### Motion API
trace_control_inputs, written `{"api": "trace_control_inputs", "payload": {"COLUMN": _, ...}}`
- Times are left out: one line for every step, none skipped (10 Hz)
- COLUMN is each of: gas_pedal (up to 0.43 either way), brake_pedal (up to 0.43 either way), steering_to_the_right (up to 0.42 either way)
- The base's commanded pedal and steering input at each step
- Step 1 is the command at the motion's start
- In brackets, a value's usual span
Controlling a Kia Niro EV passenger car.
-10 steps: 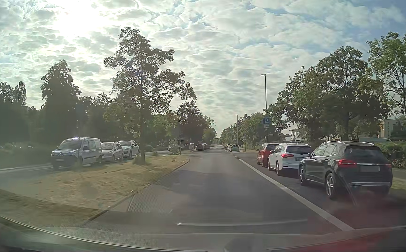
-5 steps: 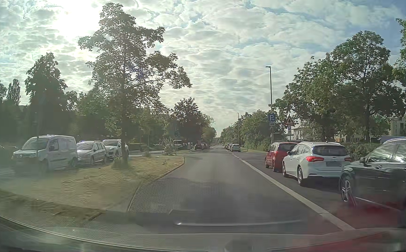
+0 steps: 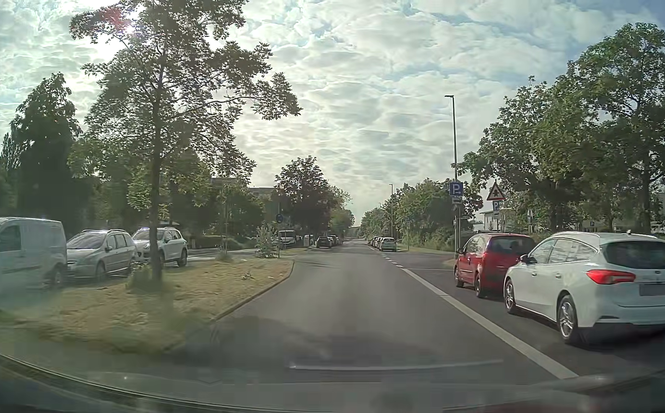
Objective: Follow the waypoints while adhering to traffic rules and regulations
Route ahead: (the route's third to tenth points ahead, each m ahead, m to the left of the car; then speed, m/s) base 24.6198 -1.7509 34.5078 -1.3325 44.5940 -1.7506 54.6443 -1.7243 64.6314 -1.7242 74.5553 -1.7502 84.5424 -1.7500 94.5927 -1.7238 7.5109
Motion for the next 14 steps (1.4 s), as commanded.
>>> {"api": "trace_control_inputs", "payload": {"gas_pedal": 0.028, "brake_pedal": 0.03, "steering_to_the_right": 0.001}}
{"api": "trace_control_inputs", "payload": {"gas_pedal": 0.028, "brake_pedal": 0.03, "steering_to_the_right": 0.001}}
{"api": "trace_control_inputs", "payload": {"gas_pedal": 0.028, "brake_pedal": 0.03, "steering_to_the_right": 0.001}}
{"api": "trace_control_inputs", "payload": {"gas_pedal": 0.028, "brake_pedal": 0.03, "steering_to_the_right": 0.001}}
{"api": "trace_control_inputs", "payload": {"gas_pedal": 0.028, "brake_pedal": 0.03, "steering_to_the_right": 0.001}}
{"api": "trace_control_inputs", "payload": {"gas_pedal": 0.028, "brake_pedal": 0.03, "steering_to_the_right": 0.001}}
{"api": "trace_control_inputs", "payload": {"gas_pedal": 0.028, "brake_pedal": 0.03, "steering_to_the_right": 0.001}}
{"api": "trace_control_inputs", "payload": {"gas_pedal": 0.028, "brake_pedal": 0.03, "steering_to_the_right": 0.001}}
{"api": "trace_control_inputs", "payload": {"gas_pedal": 0.028, "brake_pedal": 0.03, "steering_to_the_right": 0.001}}
{"api": "trace_control_inputs", "payload": {"gas_pedal": 0.028, "brake_pedal": 0.03, "steering_to_the_right": 0.001}}
{"api": "trace_control_inputs", "payload": {"gas_pedal": 0.028, "brake_pedal": 0.03, "steering_to_the_right": 0.001}}
{"api": "trace_control_inputs", "payload": {"gas_pedal": 0.028, "brake_pedal": 0.03, "steering_to_the_right": 0.001}}
{"api": "trace_control_inputs", "payload": {"gas_pedal": 0.028, "brake_pedal": 0.03, "steering_to_the_right": 0.001}}
{"api": "trace_control_inputs", "payload": {"gas_pedal": 0.028, "brake_pedal": 0.03, "steering_to_the_right": 0.001}}
